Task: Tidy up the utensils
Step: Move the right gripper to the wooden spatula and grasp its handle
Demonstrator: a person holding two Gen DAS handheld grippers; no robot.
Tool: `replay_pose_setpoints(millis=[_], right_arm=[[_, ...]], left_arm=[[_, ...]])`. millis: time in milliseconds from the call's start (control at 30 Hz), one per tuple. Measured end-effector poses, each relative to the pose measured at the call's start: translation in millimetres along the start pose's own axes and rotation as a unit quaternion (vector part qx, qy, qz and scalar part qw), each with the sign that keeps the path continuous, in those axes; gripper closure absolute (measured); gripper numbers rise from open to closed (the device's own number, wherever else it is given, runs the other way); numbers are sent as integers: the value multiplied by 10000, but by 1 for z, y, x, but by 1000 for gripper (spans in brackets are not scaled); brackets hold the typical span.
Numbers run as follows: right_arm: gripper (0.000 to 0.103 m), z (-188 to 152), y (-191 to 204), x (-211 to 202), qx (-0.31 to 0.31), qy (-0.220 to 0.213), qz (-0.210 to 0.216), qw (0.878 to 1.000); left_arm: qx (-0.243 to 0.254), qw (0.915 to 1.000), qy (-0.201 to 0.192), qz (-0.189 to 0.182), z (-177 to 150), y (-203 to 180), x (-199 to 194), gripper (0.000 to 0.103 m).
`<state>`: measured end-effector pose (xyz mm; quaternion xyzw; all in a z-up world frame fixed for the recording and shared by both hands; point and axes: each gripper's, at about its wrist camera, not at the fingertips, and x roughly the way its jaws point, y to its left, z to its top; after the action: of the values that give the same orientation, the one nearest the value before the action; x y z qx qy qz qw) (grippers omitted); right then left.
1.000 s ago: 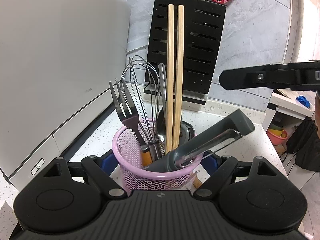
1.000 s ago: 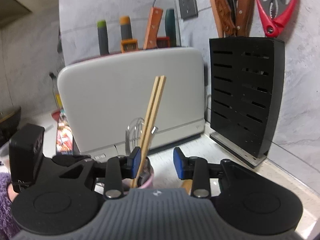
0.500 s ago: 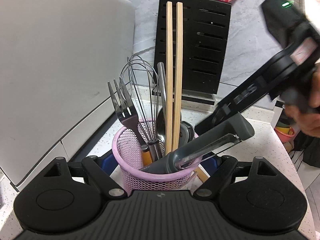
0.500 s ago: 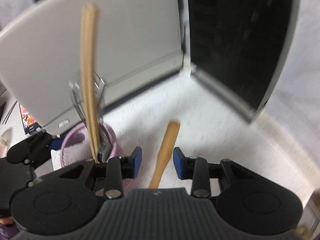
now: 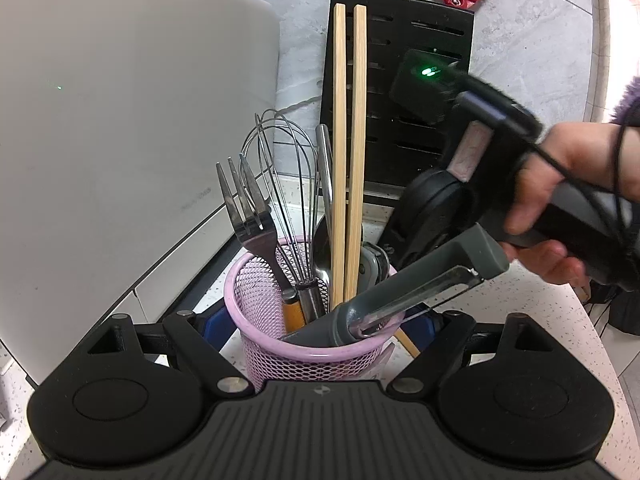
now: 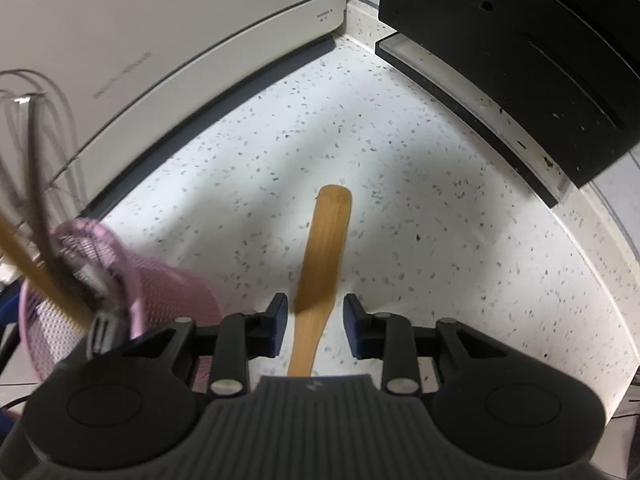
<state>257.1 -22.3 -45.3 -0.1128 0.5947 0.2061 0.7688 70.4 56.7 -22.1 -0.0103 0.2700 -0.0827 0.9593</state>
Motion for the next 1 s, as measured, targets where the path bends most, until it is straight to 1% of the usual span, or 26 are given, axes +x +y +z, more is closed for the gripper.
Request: replay_pose_setpoints(millis=[67,200,333,367,467,633,700,867,900,1000], right_arm=[[73,5,-1,3,104,41,-22,9999],[73,12,5,5,88,40,-212,9997],[74,13,9,5,121,78,-311,9994],[75,13,10,5,98,74,-356,9993],[84,12,13,4,50,33,-414,9991],[85,8,11,3,76,-81,-347,9993],[85,5,10,1,125,-91,-224,9996],[86,-3,8,-16,84,-331,-59,9994],[103,-5,6,-20,99,-384,-17,9992],[103,-11,2,-33,131,-526,73,9985]], left_arm=[[-11,10000,-12,-1,-1,1,0,5],[-33,10000,-34,19,-1,3,-1,5],[-78,9999,-71,30,-3,4,-2,5],[-82,9999,-78,30,-3,4,-2,5],[-96,9999,-89,32,-4,4,-2,5],[-108,9999,-90,29,-5,4,-3,5],[-107,9999,-90,31,-5,4,-2,5],[-124,9999,-89,58,-5,3,-3,5],[-125,9999,-88,65,-5,2,-3,5],[-140,9998,-88,78,-5,1,-3,5]])
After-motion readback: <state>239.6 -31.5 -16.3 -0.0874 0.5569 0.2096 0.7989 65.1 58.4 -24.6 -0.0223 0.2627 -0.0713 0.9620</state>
